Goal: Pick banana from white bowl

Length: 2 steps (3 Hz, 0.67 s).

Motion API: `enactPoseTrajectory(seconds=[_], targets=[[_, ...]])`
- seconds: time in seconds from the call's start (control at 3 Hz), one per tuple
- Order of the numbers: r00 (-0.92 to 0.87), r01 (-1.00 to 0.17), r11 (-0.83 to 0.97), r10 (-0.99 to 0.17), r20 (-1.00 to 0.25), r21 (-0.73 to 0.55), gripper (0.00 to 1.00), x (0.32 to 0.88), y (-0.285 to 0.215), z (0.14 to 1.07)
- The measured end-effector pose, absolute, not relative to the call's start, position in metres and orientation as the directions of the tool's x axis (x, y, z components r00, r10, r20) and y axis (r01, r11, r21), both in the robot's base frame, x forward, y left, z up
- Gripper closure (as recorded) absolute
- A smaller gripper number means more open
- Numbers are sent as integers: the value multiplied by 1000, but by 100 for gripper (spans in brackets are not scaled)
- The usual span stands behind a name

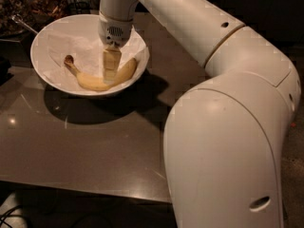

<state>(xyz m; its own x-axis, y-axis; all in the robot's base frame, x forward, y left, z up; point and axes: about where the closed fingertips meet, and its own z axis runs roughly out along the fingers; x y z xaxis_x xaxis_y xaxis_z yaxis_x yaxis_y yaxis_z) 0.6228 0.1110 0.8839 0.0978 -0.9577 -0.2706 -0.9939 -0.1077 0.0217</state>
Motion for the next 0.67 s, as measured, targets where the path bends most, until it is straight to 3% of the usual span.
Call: enactPoseTrajectory(seconds=[0.67], targets=[[83, -992, -106, -963, -255, 76, 36, 628, 116, 855]])
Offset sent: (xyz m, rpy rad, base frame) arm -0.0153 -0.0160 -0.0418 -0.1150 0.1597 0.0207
